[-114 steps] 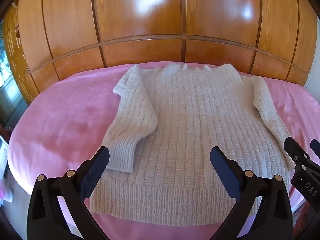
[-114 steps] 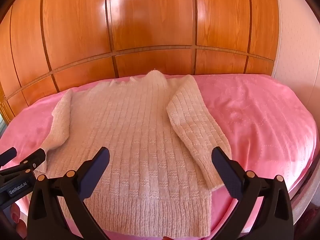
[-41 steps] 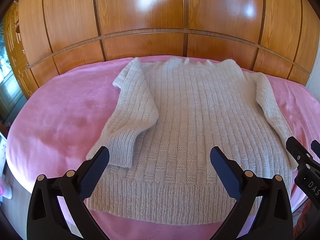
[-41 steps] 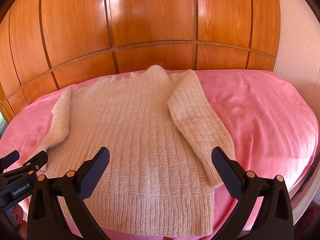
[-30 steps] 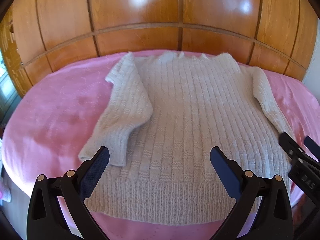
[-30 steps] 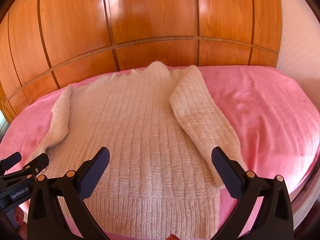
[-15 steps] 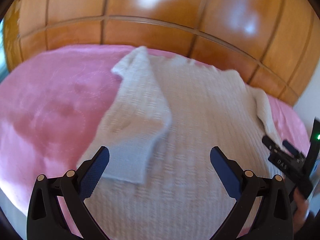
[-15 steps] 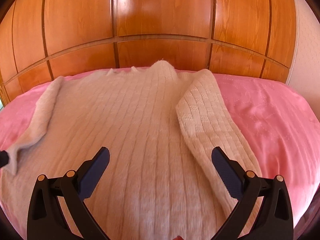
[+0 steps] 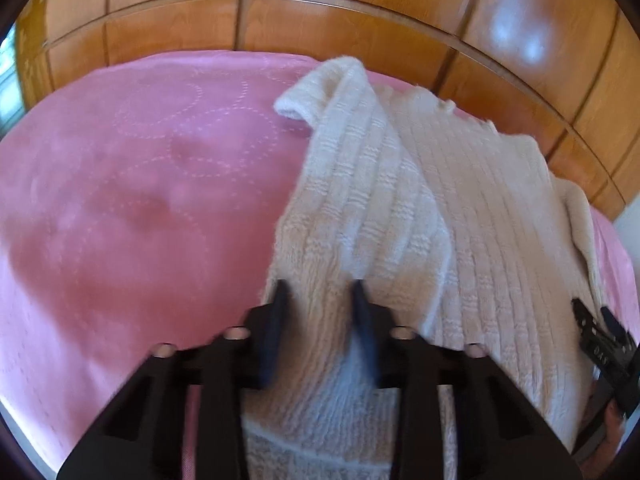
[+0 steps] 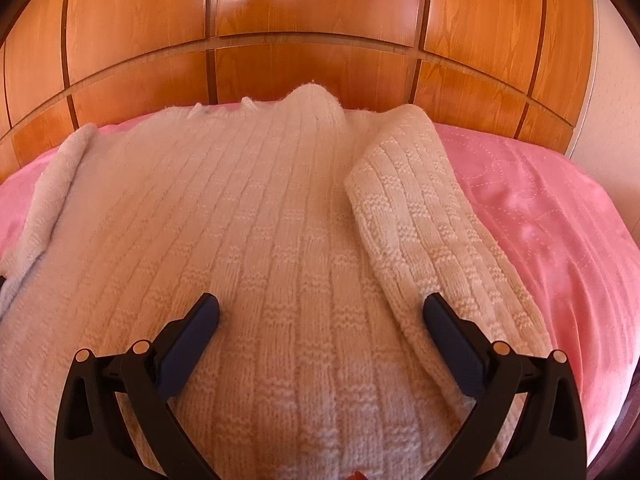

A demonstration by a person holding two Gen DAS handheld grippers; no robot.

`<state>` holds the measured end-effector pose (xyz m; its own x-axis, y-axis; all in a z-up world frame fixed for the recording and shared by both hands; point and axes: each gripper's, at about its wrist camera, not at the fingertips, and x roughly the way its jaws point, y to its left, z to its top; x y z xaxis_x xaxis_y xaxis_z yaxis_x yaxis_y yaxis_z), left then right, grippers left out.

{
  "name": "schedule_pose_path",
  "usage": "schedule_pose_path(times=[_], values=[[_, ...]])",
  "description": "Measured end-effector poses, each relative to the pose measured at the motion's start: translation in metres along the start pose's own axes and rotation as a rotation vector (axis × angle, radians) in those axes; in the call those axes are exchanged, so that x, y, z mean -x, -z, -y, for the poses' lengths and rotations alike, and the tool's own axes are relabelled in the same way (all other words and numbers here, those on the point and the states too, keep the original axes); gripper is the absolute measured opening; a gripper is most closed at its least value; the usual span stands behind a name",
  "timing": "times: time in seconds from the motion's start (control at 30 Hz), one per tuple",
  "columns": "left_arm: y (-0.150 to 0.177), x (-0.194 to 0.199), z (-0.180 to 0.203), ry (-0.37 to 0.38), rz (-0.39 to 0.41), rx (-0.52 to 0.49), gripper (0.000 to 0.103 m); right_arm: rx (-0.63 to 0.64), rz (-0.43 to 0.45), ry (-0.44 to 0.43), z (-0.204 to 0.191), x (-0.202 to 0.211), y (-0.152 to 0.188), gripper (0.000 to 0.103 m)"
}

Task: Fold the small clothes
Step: 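Grasp the sleeve cuff with the left gripper and pull it outward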

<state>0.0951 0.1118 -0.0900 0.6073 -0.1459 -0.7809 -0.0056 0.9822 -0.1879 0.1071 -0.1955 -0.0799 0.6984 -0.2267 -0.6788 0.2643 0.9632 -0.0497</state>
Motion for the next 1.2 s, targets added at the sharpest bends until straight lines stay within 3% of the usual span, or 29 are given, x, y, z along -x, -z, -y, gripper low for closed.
schedule_pose_path(times=[0.03, 0.2, 0.47, 0.57, 0.67, 0.87, 0.9, 0.97, 1.03, 1.07, 1.13, 1.2], values=[[-0.001, 0.002, 0.001, 0.008, 0.002, -0.015, 0.015, -0.002, -0.001, -0.003, 0.000, -0.001, 0.000, 0.101], [-0.005, 0.020, -0.012, 0.041, 0.035, -0.003, 0.013, -0.021, -0.007, -0.027, 0.003, -0.001, 0.000, 0.101], [-0.036, 0.057, -0.080, -0.058, 0.114, 0.083, 0.013, -0.024, -0.008, -0.031, 0.003, 0.000, 0.001, 0.101], [-0.054, 0.064, -0.110, -0.137, 0.140, 0.098, 0.013, -0.026, -0.008, -0.033, 0.003, -0.001, 0.000, 0.101], [-0.074, 0.063, -0.139, -0.265, 0.178, 0.069, 0.013, -0.028, -0.008, -0.034, 0.003, -0.001, 0.000, 0.101], [-0.108, 0.033, -0.189, -0.493, 0.160, 0.056, 0.013, -0.027, -0.008, -0.035, 0.004, -0.001, 0.001, 0.101], [-0.112, 0.027, -0.197, -0.538, 0.152, 0.064, 0.014, -0.027, -0.009, -0.035, 0.004, -0.001, 0.001, 0.101], [-0.118, 0.021, -0.203, -0.597, 0.153, 0.089, 0.029, -0.027, -0.009, -0.036, 0.004, -0.001, 0.001, 0.101], [-0.118, 0.023, -0.197, -0.657, 0.182, 0.122, 0.065, -0.027, -0.008, -0.035, 0.004, -0.001, 0.002, 0.101], [-0.115, 0.028, -0.188, -0.669, 0.225, 0.134, 0.075, -0.028, -0.008, -0.037, 0.004, -0.001, 0.002, 0.101], [-0.105, 0.037, -0.167, -0.668, 0.288, 0.128, 0.081, -0.029, -0.011, -0.038, 0.004, -0.001, 0.002, 0.101], [-0.094, 0.043, -0.132, -0.577, 0.342, 0.083, 0.081, -0.027, -0.014, -0.037, 0.003, -0.001, 0.002, 0.101]])
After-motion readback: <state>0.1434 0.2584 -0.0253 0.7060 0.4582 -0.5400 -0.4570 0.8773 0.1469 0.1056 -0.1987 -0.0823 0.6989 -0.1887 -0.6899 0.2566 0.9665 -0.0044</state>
